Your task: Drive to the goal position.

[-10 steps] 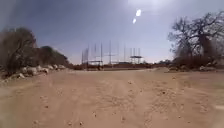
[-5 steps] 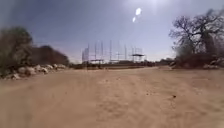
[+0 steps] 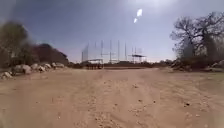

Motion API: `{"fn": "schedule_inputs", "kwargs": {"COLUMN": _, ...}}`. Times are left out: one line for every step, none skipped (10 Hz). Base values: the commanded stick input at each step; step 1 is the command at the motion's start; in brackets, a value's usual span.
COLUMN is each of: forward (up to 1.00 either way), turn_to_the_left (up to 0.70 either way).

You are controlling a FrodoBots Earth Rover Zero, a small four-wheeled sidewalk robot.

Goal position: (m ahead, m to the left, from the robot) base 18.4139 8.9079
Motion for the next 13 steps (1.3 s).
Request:
{"fn": "schedule_inputs", "kwargs": {"forward": 0.85, "turn_to_the_left": 0.00}}
{"fn": "schedule_inputs", "kwargs": {"forward": 0.85, "turn_to_the_left": 0.00}}
{"fn": "schedule_inputs", "kwargs": {"forward": 0.85, "turn_to_the_left": 0.00}}
{"fn": "schedule_inputs", "kwargs": {"forward": 0.85, "turn_to_the_left": 0.00}}
{"fn": "schedule_inputs", "kwargs": {"forward": 0.85, "turn_to_the_left": 0.00}}
{"fn": "schedule_inputs", "kwargs": {"forward": 0.85, "turn_to_the_left": 0.00}}
{"fn": "schedule_inputs", "kwargs": {"forward": 0.85, "turn_to_the_left": 0.00}}
{"fn": "schedule_inputs", "kwargs": {"forward": 0.85, "turn_to_the_left": 0.00}}
{"fn": "schedule_inputs", "kwargs": {"forward": 0.85, "turn_to_the_left": 0.00}}
{"fn": "schedule_inputs", "kwargs": {"forward": 0.85, "turn_to_the_left": 0.00}}
{"fn": "schedule_inputs", "kwargs": {"forward": 0.85, "turn_to_the_left": 0.00}}
{"fn": "schedule_inputs", "kwargs": {"forward": 0.85, "turn_to_the_left": 0.00}}
{"fn": "schedule_inputs", "kwargs": {"forward": 0.85, "turn_to_the_left": 0.00}}
